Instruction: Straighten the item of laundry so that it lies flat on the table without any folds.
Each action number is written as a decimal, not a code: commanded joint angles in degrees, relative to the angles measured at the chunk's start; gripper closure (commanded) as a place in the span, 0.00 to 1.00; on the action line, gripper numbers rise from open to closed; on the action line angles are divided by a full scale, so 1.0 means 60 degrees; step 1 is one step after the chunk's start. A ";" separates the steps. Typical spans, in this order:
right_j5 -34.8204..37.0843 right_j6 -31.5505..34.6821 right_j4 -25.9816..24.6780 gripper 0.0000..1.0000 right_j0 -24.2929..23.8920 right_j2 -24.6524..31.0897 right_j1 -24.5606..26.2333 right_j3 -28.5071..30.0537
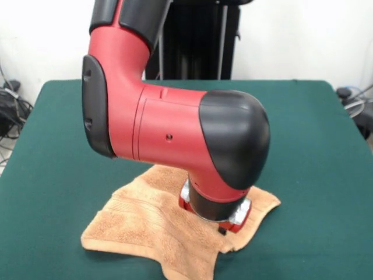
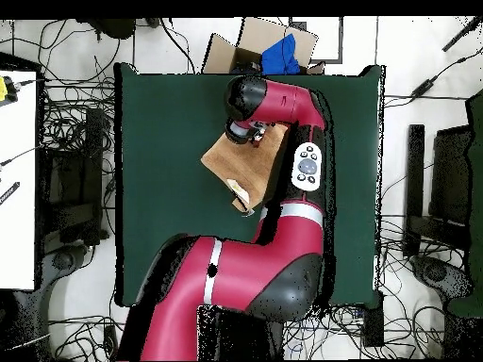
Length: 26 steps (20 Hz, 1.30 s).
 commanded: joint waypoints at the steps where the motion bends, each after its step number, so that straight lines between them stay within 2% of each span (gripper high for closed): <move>1: 0.0268 0.3227 0.0478 0.00 0.0550 0.0396 0.1109 -0.1299; 7: 0.0458 0.3924 0.0649 0.00 0.0730 0.0477 0.1556 -0.2046; 12: 0.0448 0.4510 0.0788 0.00 0.0902 0.0525 0.1797 -0.2362; 15: 0.0473 0.4482 0.0737 0.00 0.0939 0.0440 0.1761 -0.2328; 20: -0.0014 0.4275 0.0610 0.00 0.0975 0.0299 0.0984 -0.0980; 26: -0.1101 0.3433 0.0516 0.00 0.0669 0.0284 -0.0505 0.1781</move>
